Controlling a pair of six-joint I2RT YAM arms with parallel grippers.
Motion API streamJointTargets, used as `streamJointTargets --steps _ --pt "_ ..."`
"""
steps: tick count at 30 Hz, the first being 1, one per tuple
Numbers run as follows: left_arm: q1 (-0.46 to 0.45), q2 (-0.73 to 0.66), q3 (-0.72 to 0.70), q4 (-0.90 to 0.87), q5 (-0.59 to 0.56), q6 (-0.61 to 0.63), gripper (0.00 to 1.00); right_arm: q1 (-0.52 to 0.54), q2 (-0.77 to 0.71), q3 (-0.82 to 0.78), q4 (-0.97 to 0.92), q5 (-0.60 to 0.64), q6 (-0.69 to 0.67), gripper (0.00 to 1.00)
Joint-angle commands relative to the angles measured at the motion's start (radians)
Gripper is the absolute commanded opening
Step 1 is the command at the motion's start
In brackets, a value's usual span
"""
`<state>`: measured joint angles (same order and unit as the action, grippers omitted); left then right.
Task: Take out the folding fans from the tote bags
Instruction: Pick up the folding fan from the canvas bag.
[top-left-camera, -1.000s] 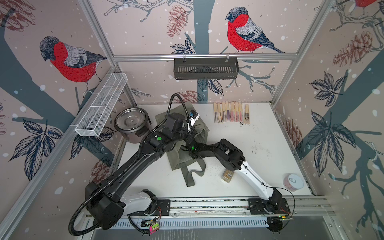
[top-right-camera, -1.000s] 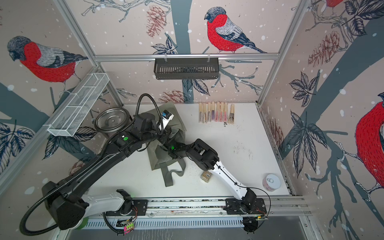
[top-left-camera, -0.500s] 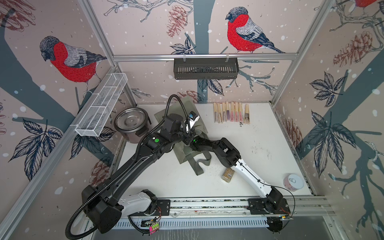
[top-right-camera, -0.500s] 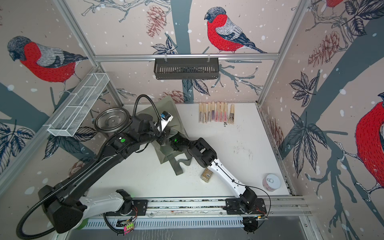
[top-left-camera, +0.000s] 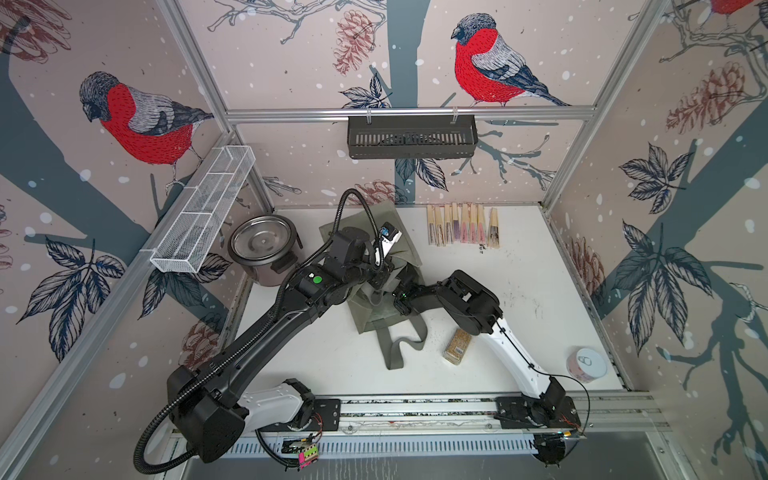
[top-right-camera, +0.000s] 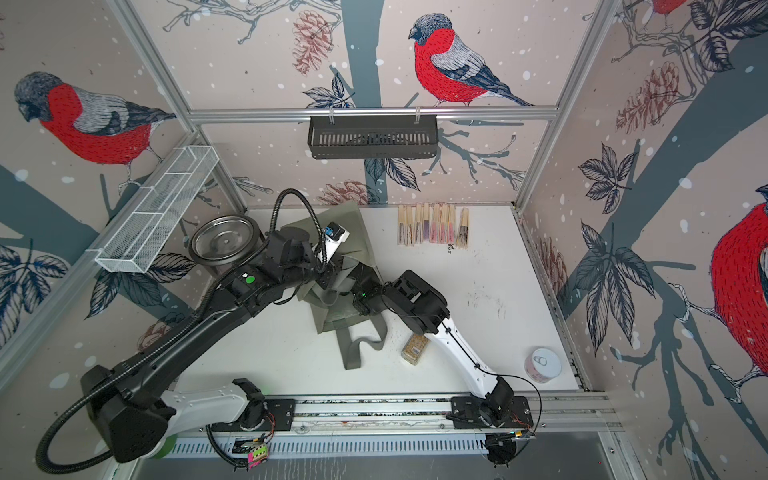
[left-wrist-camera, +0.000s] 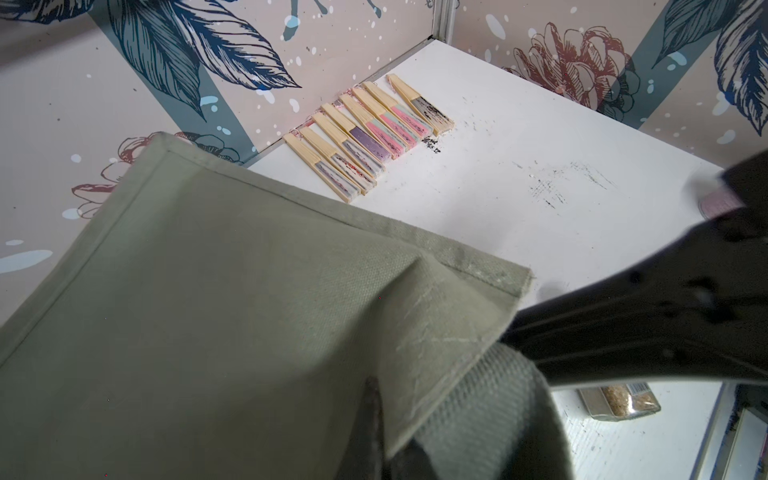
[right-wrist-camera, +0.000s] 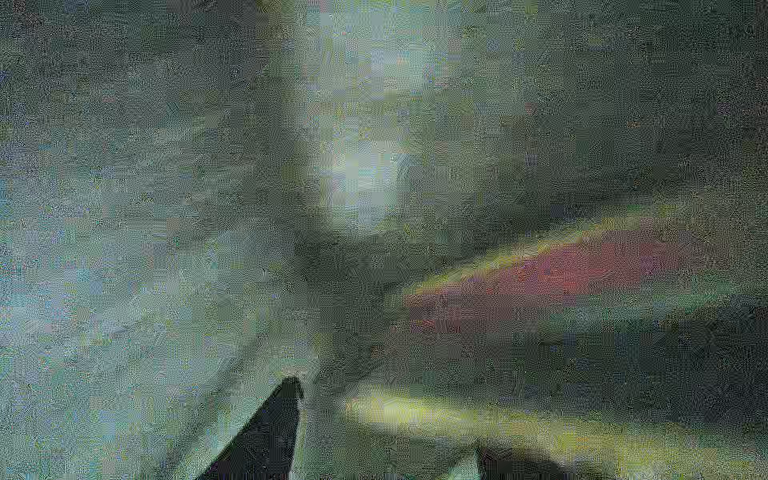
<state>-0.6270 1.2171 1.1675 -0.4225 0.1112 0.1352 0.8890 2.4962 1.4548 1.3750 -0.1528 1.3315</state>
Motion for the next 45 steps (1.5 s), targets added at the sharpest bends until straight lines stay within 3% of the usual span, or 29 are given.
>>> streamJointTargets --steps 1,13,20,31,34,45 --pt "0.0 0.005 0.011 0.045 -0.049 -0.009 0.0 0.019 -0.076 -0.113 0.125 0.039 -0.012 0.64" --pt "0.001 0.01 0.01 0.045 -0.052 -0.009 0.0 0.096 -0.294 -0.509 0.127 0.102 0.057 0.61" --pt "-0.001 0.001 0.009 0.048 -0.043 -0.009 0.0 0.087 -0.347 -0.584 -0.021 0.153 0.094 0.63" --pt "0.0 0.002 0.013 0.047 0.009 -0.009 0.0 0.014 -0.116 -0.225 -0.221 0.185 0.213 0.66" --pt "0.0 0.0 0.012 0.046 0.026 -0.006 0.0 -0.002 -0.029 -0.084 -0.255 0.185 0.229 0.67" --pt "-0.007 -0.017 0.013 0.05 0.161 0.003 0.0 -0.052 0.268 0.515 -0.654 0.202 0.262 0.68"
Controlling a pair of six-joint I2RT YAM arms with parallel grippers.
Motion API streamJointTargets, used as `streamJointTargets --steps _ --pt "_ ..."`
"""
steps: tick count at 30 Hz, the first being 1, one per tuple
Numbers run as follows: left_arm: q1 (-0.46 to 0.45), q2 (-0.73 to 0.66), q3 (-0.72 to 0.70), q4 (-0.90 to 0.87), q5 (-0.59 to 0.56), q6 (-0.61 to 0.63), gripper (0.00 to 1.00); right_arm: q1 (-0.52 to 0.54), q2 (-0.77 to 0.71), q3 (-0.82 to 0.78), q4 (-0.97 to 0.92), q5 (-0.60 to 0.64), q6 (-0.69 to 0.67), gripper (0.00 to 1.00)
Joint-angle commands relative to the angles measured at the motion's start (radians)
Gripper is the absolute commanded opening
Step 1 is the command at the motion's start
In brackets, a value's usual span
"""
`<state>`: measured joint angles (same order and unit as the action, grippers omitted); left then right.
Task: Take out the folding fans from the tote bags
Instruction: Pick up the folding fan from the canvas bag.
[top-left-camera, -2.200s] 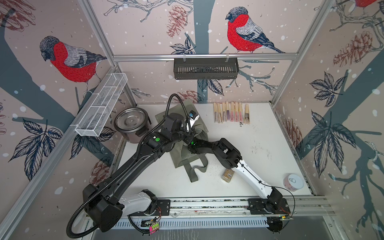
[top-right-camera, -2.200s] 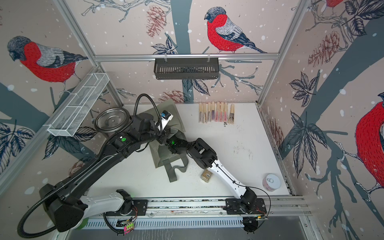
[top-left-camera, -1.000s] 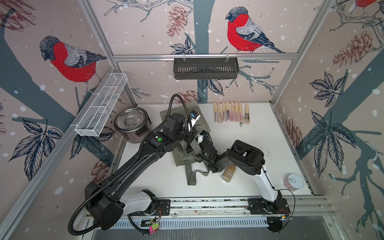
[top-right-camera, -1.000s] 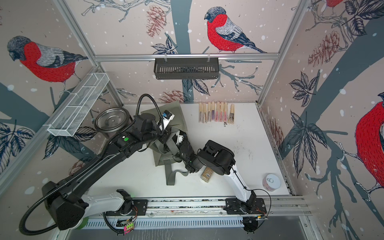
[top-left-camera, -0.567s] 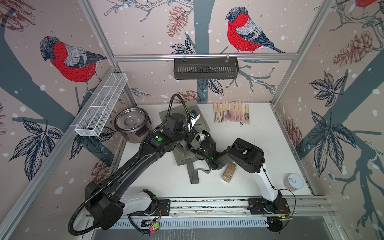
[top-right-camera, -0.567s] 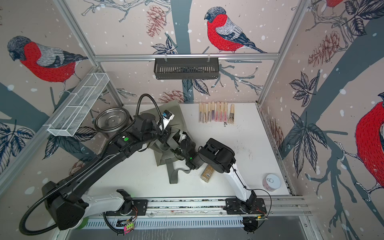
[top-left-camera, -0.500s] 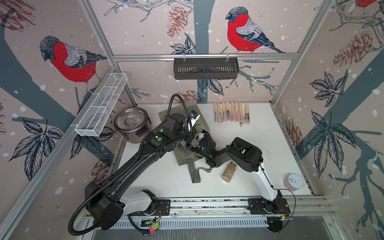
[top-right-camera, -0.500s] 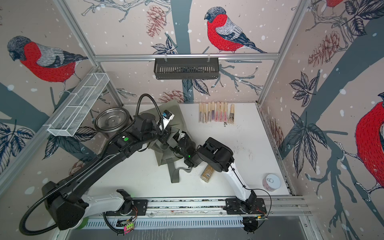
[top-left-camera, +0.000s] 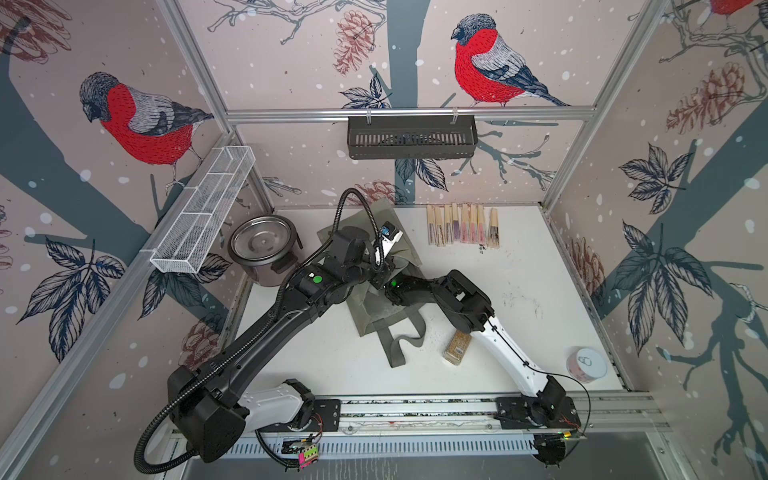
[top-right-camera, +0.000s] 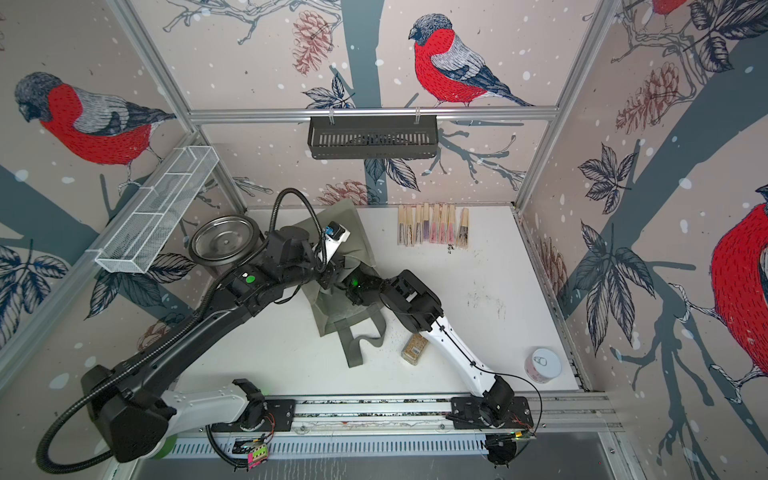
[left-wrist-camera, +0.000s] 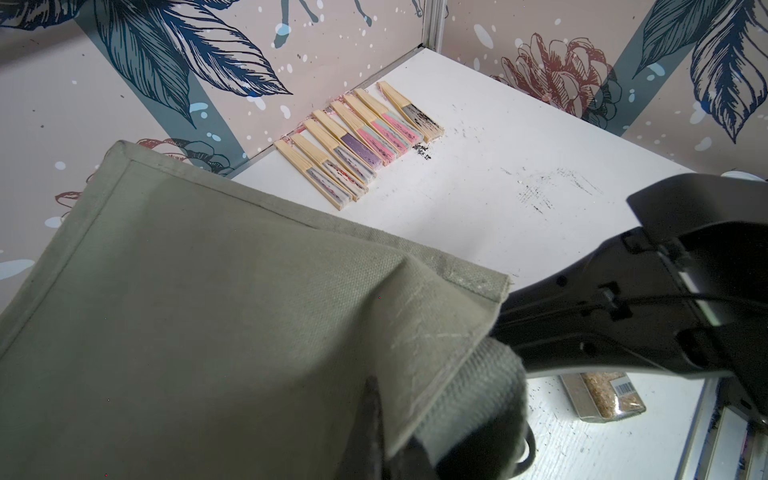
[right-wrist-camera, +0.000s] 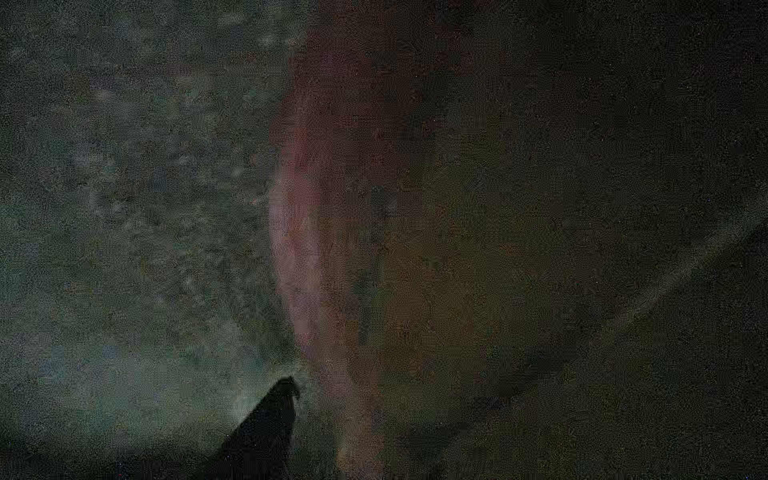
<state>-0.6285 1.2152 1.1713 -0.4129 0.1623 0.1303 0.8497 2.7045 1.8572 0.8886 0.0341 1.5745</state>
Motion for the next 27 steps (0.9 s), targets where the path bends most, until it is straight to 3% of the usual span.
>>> streamJointTargets --steps 1,6,9,12,15,18,24,27 --pt "-0.004 -0.017 0.008 0.042 0.122 0.008 0.0 -0.018 0.091 0.175 -0.2 0.006 0.017 0.67" --pt "-0.013 -0.024 0.004 0.042 0.195 0.021 0.0 -0.047 0.197 0.358 -0.259 -0.024 0.023 0.58" --pt "-0.017 -0.025 0.003 0.04 0.218 0.026 0.0 -0.064 0.191 0.341 -0.23 -0.051 0.009 0.41" --pt "-0.019 -0.022 0.0 0.044 0.164 0.018 0.0 -0.075 0.151 0.286 -0.173 -0.109 -0.041 0.26" --pt "-0.019 -0.009 0.008 0.039 0.063 0.003 0.0 -0.077 0.058 0.154 -0.122 -0.144 -0.064 0.17" --pt "-0.019 -0.001 0.005 0.041 -0.006 -0.005 0.0 -0.071 -0.067 -0.029 -0.061 -0.168 -0.056 0.14" --pt "-0.019 0.013 0.008 0.04 -0.048 -0.013 0.0 -0.026 -0.319 -0.42 0.09 -0.15 -0.032 0.12" --pt "-0.019 0.016 0.007 0.042 -0.054 -0.015 0.0 0.003 -0.402 -0.537 0.099 -0.136 -0.038 0.12"
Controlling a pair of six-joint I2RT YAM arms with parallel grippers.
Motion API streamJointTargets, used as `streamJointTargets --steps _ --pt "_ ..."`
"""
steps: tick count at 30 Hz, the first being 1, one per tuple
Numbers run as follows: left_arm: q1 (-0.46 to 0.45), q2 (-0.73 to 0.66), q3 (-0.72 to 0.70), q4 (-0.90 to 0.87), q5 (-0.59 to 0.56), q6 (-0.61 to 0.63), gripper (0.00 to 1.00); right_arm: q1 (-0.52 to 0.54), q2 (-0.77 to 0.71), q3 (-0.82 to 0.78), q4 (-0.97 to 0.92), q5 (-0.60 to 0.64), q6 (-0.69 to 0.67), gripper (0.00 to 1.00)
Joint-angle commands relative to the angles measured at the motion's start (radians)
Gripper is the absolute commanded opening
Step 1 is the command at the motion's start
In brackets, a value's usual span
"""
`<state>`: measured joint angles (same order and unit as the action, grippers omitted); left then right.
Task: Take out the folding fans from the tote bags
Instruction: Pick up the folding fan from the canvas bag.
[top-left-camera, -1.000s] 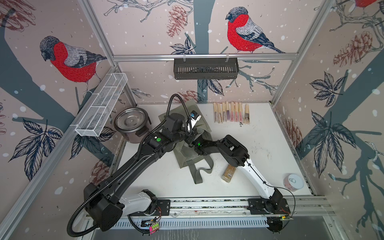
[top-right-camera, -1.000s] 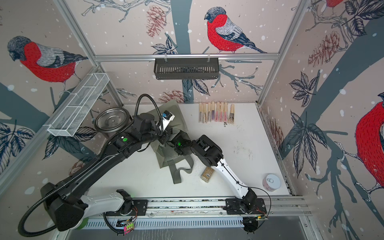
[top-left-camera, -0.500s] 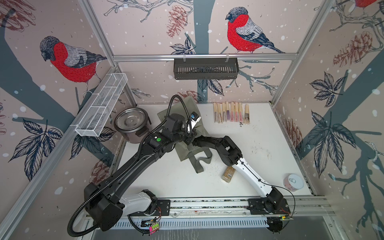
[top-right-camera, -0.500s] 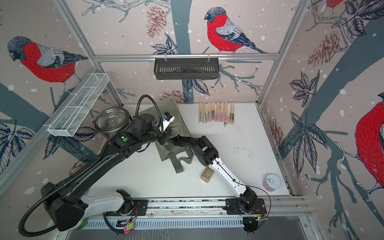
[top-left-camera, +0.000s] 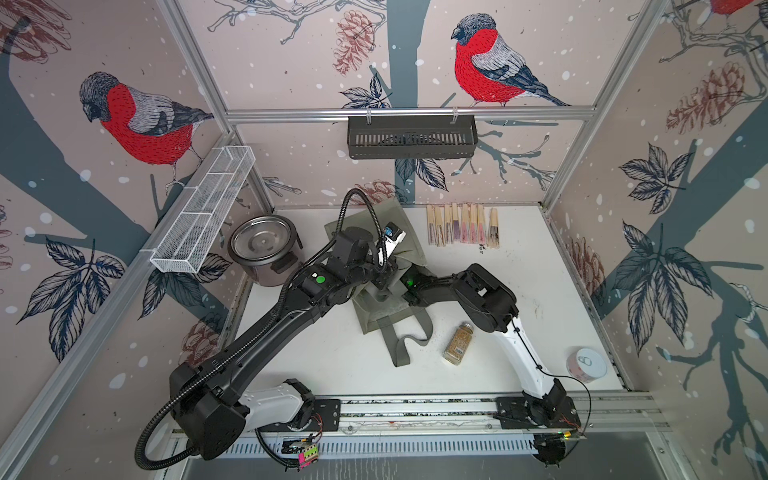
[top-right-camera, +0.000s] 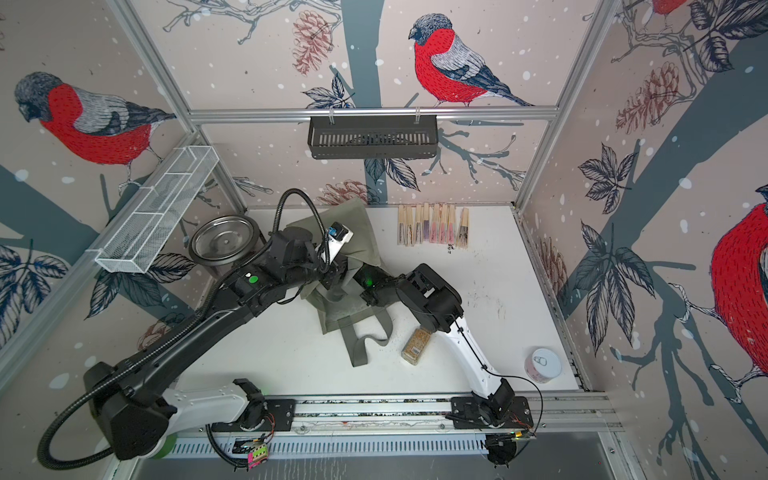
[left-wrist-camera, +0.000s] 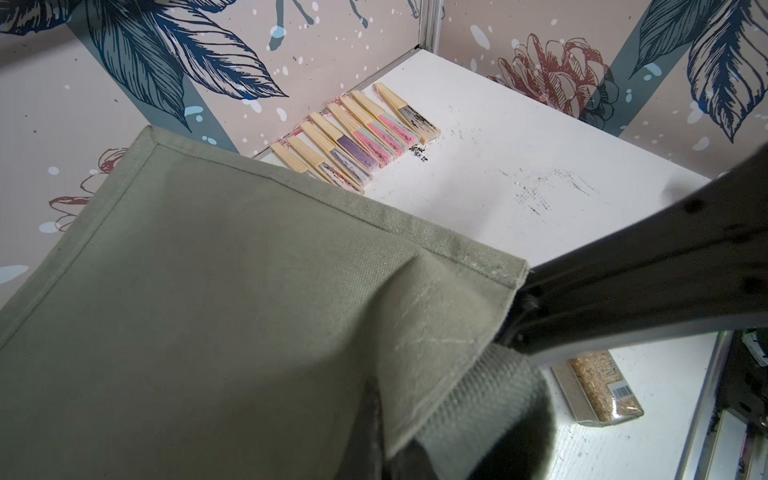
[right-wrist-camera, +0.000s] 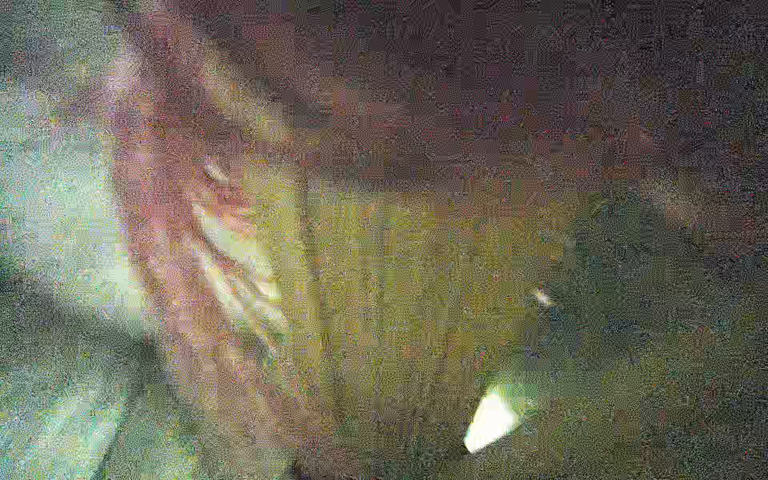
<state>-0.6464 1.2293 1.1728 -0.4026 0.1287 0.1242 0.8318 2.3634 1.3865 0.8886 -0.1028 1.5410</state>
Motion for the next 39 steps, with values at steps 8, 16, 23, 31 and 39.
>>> streamJointTargets --steps 8,16,23,31,39 --pt "-0.002 0.0 0.005 0.037 -0.036 -0.015 0.0 0.101 -0.164 -0.238 0.148 0.016 0.028 0.12" --pt "-0.002 0.004 0.006 0.033 -0.063 -0.015 0.0 0.151 -0.262 -0.36 0.122 -0.002 -0.009 0.12" --pt "-0.002 0.001 0.005 0.031 -0.061 -0.011 0.0 0.143 -0.323 -0.453 0.07 -0.05 -0.045 0.14" --pt "-0.002 0.002 0.009 0.025 -0.055 -0.009 0.0 0.128 -0.286 -0.464 0.015 -0.081 -0.075 0.39" --pt "-0.002 -0.005 0.01 0.025 -0.057 -0.008 0.0 0.131 -0.363 -0.493 -0.105 -0.084 -0.116 0.62"
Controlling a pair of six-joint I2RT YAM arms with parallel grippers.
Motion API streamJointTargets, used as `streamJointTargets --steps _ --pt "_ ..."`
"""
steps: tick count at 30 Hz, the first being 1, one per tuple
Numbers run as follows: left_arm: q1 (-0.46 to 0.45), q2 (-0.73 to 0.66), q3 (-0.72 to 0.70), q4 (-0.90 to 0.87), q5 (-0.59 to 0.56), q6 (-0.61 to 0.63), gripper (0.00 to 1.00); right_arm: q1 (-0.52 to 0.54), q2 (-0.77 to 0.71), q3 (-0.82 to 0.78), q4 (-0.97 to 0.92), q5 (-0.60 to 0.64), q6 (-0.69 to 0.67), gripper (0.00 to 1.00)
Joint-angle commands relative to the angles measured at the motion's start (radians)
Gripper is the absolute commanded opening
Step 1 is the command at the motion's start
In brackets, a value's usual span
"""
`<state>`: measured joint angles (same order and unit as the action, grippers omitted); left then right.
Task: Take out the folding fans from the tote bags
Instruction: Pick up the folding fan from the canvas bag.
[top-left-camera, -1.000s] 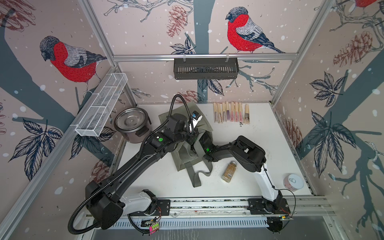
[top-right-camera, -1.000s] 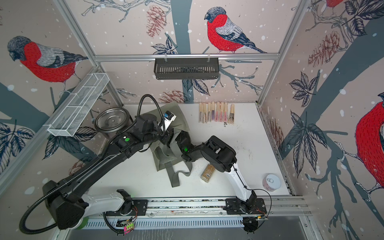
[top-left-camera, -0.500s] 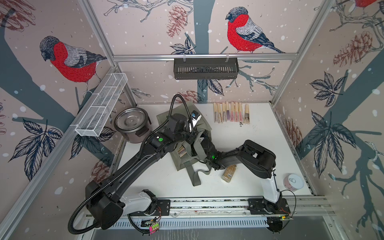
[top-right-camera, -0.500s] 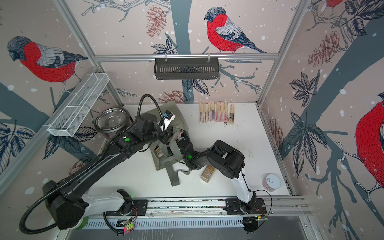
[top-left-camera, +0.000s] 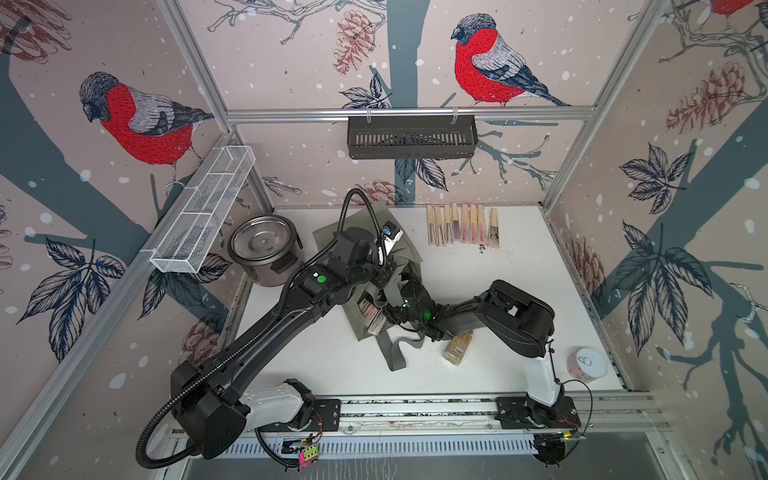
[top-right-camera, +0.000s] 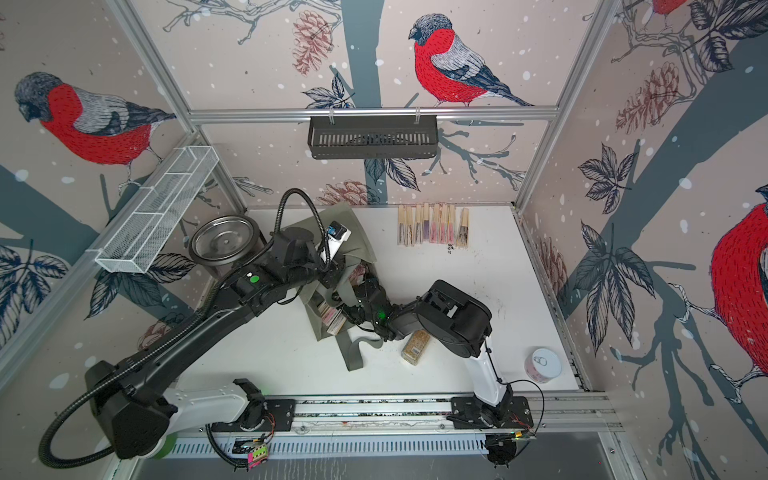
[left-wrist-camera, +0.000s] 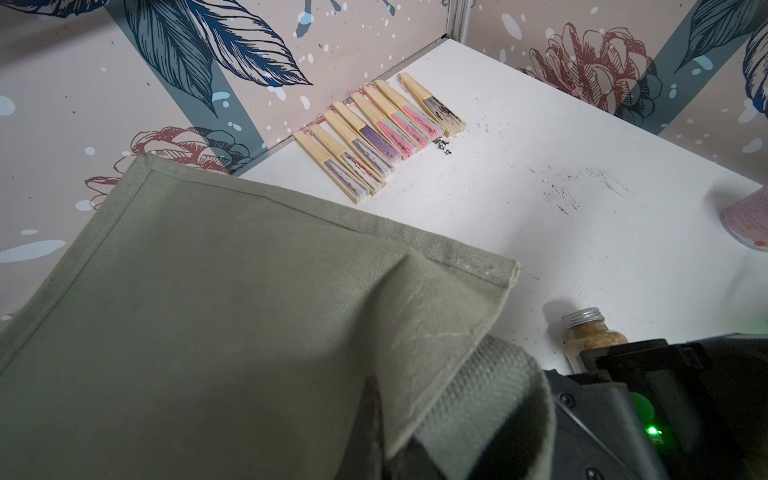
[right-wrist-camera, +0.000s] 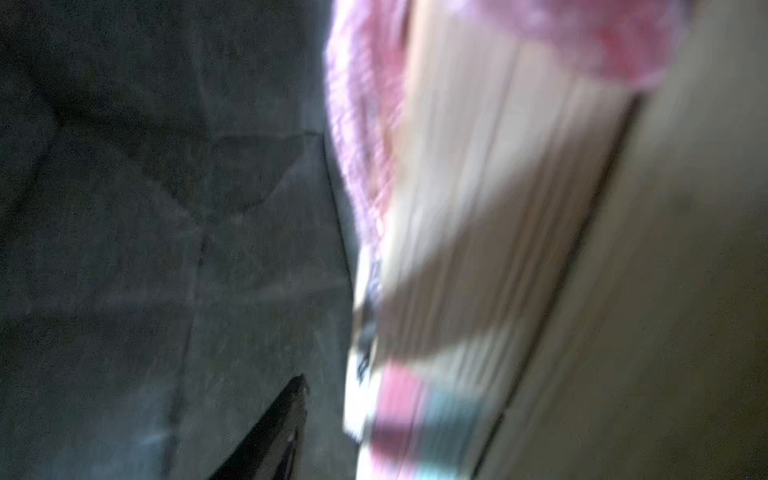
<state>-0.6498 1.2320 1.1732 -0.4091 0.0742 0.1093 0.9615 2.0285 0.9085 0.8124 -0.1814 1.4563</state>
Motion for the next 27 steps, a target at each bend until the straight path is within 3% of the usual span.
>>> streamJointTargets --steps 1,5,12,15,23,27 --pt "0.001 -0.006 0.01 0.03 -0.002 0.007 0.0 0.001 -0.043 -0.031 -0.028 -0.005 -0.03 0.64" --pt "0.002 -0.01 0.011 0.03 -0.003 0.009 0.0 0.005 -0.09 -0.058 -0.093 -0.002 -0.052 0.7" --pt "0.001 -0.012 0.01 0.027 0.001 0.009 0.0 0.02 -0.146 -0.119 -0.142 -0.006 -0.063 0.68" --pt "0.002 -0.013 0.01 0.028 0.002 0.009 0.0 0.026 -0.157 -0.14 -0.134 -0.01 -0.063 0.59" --pt "0.001 -0.016 0.01 0.028 0.001 0.01 0.0 0.03 -0.155 -0.142 -0.115 -0.031 -0.051 0.24" --pt "0.001 -0.016 0.01 0.028 -0.004 0.01 0.0 0.032 -0.177 -0.116 -0.169 -0.046 -0.083 0.13"
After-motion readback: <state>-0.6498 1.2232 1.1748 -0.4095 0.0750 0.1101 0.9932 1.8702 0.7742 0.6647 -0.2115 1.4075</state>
